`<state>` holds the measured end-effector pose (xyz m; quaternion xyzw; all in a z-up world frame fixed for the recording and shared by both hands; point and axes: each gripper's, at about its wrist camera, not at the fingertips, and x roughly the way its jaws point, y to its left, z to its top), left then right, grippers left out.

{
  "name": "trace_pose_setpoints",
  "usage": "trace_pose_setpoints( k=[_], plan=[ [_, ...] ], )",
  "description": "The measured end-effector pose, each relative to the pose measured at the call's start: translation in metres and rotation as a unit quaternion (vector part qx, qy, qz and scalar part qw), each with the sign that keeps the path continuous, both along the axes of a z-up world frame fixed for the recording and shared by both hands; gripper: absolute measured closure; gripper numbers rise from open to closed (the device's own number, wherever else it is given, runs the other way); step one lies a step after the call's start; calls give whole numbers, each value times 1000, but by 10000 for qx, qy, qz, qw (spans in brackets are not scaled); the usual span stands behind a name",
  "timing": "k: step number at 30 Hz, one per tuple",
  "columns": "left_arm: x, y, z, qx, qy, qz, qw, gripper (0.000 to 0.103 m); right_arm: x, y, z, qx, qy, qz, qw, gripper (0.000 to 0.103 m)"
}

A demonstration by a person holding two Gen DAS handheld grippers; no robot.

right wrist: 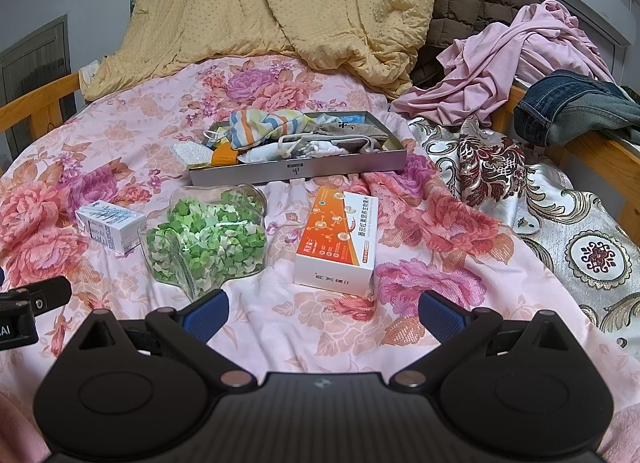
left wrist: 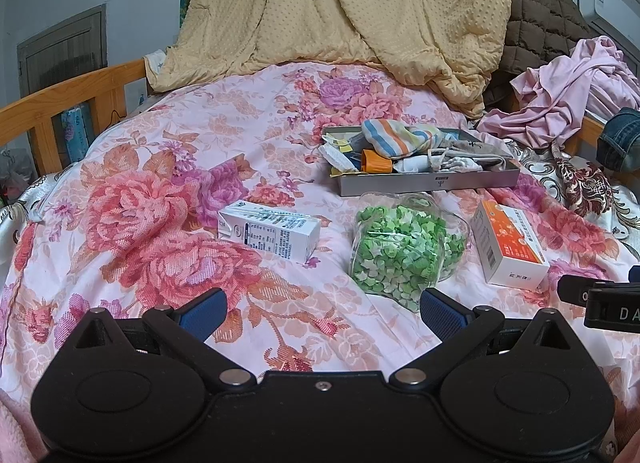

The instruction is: Organize soft objects

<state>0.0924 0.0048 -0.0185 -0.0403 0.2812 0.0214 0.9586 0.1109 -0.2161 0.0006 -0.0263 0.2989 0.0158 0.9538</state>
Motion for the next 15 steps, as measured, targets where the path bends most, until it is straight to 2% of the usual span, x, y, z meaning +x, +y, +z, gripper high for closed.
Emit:
trace_pose_setpoints(
  k=[5,15],
  plan=[
    [-3,-1,-2,-104,62,-88,9999,1,0,0,0,-1,2,-1,10000,0],
    [-3,-4,2,16,227,-69,9997,1,0,0,0,-3,5,0,10000,0]
  ],
)
